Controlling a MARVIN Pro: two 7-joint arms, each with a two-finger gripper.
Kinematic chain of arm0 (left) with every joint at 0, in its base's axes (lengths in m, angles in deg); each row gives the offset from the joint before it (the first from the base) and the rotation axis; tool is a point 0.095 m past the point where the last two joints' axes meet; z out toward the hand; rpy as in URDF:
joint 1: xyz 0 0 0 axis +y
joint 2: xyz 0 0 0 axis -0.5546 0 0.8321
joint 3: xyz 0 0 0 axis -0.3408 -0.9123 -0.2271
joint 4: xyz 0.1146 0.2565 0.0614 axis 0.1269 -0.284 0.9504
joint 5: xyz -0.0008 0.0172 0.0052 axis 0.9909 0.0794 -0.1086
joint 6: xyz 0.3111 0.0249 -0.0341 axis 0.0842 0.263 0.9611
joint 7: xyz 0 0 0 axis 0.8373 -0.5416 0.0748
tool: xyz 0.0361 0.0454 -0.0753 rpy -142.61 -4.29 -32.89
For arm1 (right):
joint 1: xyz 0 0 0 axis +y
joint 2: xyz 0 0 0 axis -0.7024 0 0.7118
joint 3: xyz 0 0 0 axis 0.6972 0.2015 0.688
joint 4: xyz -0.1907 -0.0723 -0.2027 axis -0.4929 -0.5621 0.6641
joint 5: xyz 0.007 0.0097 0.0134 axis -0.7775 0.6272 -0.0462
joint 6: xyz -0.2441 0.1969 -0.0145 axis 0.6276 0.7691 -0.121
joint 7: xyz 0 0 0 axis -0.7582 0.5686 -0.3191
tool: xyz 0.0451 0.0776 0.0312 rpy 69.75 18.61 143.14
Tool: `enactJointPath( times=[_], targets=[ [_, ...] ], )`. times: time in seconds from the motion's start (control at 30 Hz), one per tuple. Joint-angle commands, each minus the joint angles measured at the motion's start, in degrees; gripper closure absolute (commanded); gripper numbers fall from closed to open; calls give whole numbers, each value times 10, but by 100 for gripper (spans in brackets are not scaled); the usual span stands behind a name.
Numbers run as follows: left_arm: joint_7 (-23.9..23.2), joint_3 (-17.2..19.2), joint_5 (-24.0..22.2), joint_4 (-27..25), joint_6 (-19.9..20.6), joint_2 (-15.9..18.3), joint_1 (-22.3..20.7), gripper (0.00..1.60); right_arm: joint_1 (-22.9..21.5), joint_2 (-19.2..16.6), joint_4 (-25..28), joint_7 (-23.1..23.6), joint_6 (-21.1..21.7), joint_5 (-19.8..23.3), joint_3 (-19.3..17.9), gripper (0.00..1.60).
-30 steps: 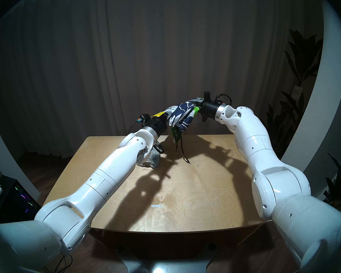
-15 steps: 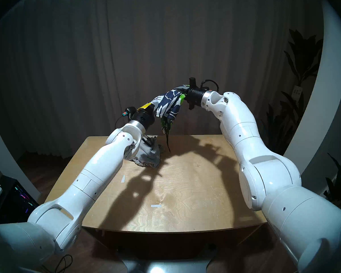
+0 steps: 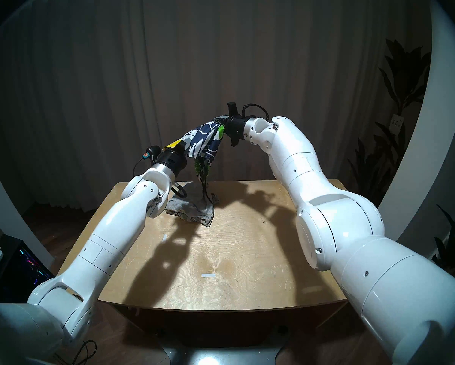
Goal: Fold pants twice and stack them
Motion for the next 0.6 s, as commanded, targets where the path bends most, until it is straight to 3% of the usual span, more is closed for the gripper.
enactJointPath(
  times=[0.0,0.57],
  targets=[
    [9,12,8,5,-5,21,3,160,-62,30,-39,10,-40,-12,3,160],
    [9,38,6,64,-5,33,-16,160,-94,86,-147,30,-71,-51,20,160]
  ],
)
